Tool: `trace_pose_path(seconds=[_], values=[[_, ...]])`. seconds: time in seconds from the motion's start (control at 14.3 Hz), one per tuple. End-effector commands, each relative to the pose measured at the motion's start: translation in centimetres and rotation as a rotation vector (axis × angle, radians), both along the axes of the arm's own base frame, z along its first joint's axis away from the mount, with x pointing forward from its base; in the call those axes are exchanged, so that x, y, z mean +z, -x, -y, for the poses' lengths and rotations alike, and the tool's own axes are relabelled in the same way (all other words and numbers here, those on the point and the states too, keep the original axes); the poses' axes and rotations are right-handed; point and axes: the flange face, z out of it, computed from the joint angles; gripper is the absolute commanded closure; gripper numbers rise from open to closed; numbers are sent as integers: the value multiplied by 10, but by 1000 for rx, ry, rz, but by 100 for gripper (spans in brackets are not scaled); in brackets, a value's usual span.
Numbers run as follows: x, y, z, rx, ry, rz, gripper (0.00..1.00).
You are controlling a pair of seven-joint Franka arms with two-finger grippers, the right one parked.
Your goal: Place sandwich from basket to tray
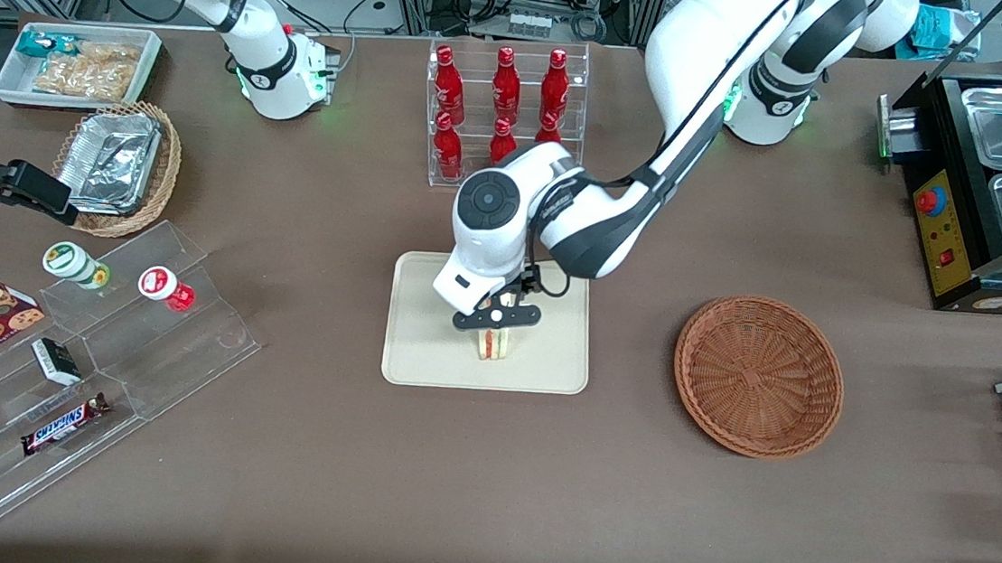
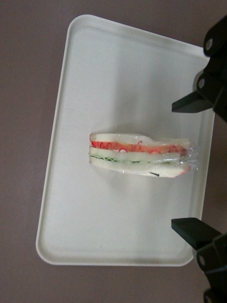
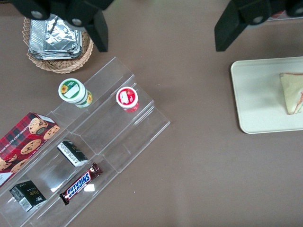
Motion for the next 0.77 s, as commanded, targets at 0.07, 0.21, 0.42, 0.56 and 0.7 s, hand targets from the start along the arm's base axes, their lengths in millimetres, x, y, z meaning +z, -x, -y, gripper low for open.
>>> trace_pose_path(seconds=[0.07,0.21,0.42,0.56,0.7], values=[[24,-12,-52,71,-100,-16,0],[37,-34,-98,154,-91,-31,0],[58,-46,-169,123,-59,-77,0],[70,-41,-206,72,-30,-104,0],[83,-38,-249,34,-20,-113,0]])
